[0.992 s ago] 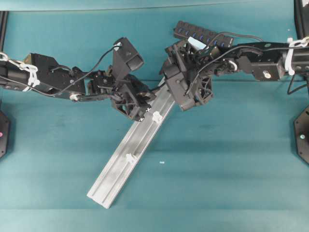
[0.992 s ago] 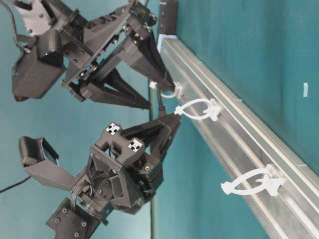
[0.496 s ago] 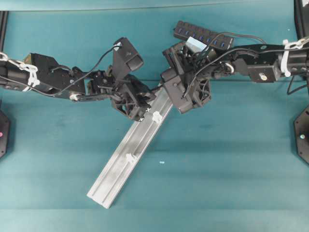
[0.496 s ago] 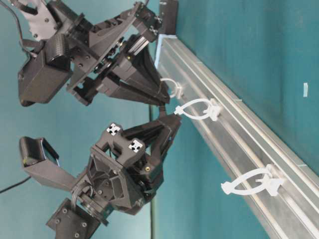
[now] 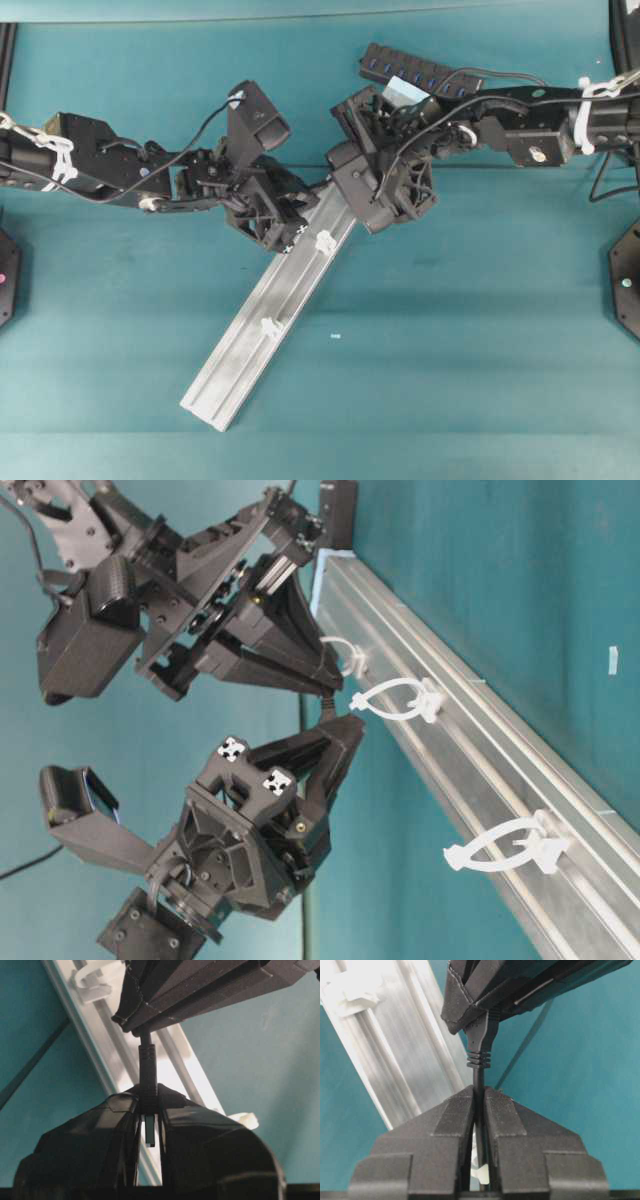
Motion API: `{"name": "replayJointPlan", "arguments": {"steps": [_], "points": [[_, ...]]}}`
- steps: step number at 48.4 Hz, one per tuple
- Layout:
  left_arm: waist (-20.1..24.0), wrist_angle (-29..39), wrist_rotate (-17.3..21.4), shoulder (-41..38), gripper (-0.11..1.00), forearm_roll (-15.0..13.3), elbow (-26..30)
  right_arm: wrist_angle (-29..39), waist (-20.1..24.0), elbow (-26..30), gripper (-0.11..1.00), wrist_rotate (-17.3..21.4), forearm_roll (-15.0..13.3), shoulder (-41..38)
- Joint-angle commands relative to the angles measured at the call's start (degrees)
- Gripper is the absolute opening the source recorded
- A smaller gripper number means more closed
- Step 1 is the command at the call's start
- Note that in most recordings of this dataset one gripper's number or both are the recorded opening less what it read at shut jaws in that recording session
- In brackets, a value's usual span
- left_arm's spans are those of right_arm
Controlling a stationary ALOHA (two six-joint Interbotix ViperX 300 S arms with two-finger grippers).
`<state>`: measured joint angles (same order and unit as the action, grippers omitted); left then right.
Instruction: Pass the USB cable through three rings with both arms.
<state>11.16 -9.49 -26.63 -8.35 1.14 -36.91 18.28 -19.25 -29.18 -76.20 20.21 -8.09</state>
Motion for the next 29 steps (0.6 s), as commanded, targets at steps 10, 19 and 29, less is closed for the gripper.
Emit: {"name": "replayJointPlan", "arguments": {"steps": [10, 19, 29], "points": [[-0.62, 1.58, -0.26, 3.96, 0.75, 0.18, -1.76, 4.04, -0.62, 0.62, 0.07, -0.62, -6.68, -0.70], [-0.97, 3.52, -0.53, 8.61, 0.94, 0.18, -4.75, 4.13, -0.70, 0.62, 0.07, -1.32, -7.91, -0.79], [-1.05, 3.69, -0.62, 14.85, 0.94, 0.18, -9.23, 4.48, -0.44, 0.35, 0.07, -4.83, -7.91, -0.44]]}}
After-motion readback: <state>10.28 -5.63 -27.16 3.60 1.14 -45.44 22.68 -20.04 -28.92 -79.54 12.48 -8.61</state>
